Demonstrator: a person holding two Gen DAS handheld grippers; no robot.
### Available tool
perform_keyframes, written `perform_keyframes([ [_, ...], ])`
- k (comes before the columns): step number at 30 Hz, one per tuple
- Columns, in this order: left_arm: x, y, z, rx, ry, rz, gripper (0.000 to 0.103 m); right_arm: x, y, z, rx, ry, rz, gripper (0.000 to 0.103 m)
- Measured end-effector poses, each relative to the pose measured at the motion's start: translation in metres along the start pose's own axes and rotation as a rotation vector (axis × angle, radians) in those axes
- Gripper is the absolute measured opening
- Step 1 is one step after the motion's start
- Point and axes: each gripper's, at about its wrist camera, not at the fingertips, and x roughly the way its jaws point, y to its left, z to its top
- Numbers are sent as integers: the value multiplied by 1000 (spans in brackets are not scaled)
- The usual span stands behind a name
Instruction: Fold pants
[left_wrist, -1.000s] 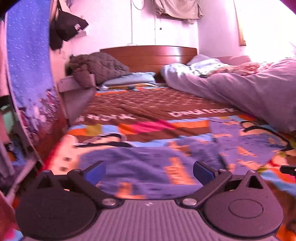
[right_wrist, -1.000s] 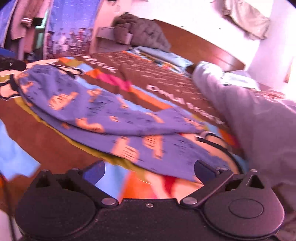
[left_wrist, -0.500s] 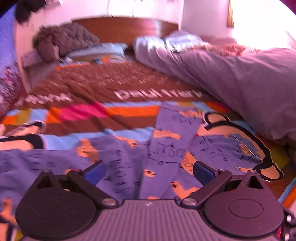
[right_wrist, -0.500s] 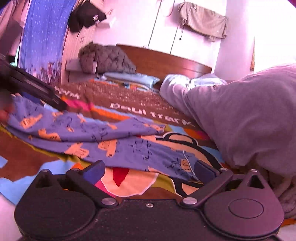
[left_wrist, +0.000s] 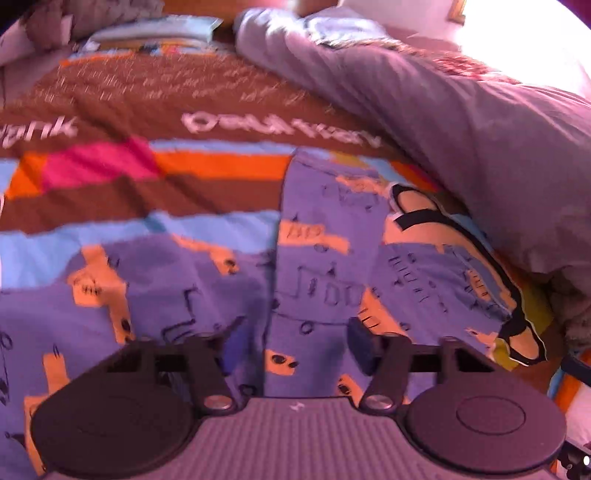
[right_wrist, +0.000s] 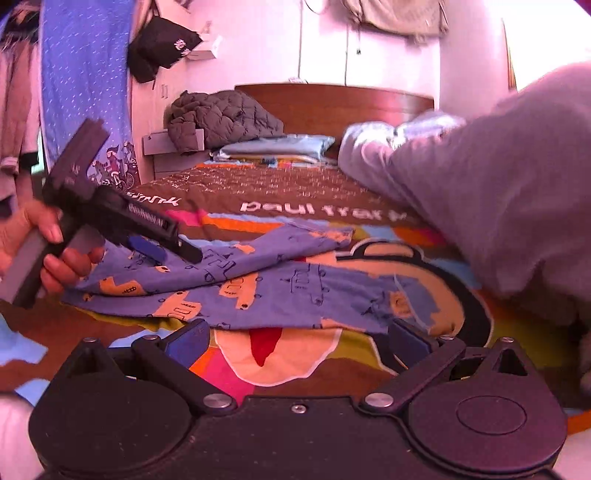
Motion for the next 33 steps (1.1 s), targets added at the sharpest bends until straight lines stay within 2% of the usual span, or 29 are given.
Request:
perform_keyframes([
  [5, -1, 16, -2, -87, 0, -17, 32, 15, -9, 5, 55, 114, 56, 102],
  [6, -2, 19, -3, -104, -12, -22, 25, 15, -11, 4, 73, 121, 64, 101],
  [9, -2, 29, -10, -178, -70, -63, 14, 16, -15, 3, 115, 130, 47, 94],
  [12, 1, 38, -23, -261, -132, -136, 13, 15, -12, 3, 90, 128, 28, 91],
  [15, 6, 45, -39, -274, -172, -242, 13, 16, -4, 3, 34, 132, 19, 82],
  [19, 12, 59, -35, -313, -146, -339, 25, 14, 1, 3, -3, 110, -7, 79],
  [23, 14, 54, -29, -281, -135, -312, 23, 15, -5, 9, 26, 117, 9, 79],
  [26, 18, 45, -25, -231, -104, -277, 22, 29, -12, 31, 24, 140, -4, 83],
  [29, 20, 49, -24, -283, -79, -266, 18, 67, -12, 73, -16, 195, 18, 84],
  [33, 24, 67, -24, -390, -67, -325, 13, 151, -4, 139, -45, 304, 90, 77],
])
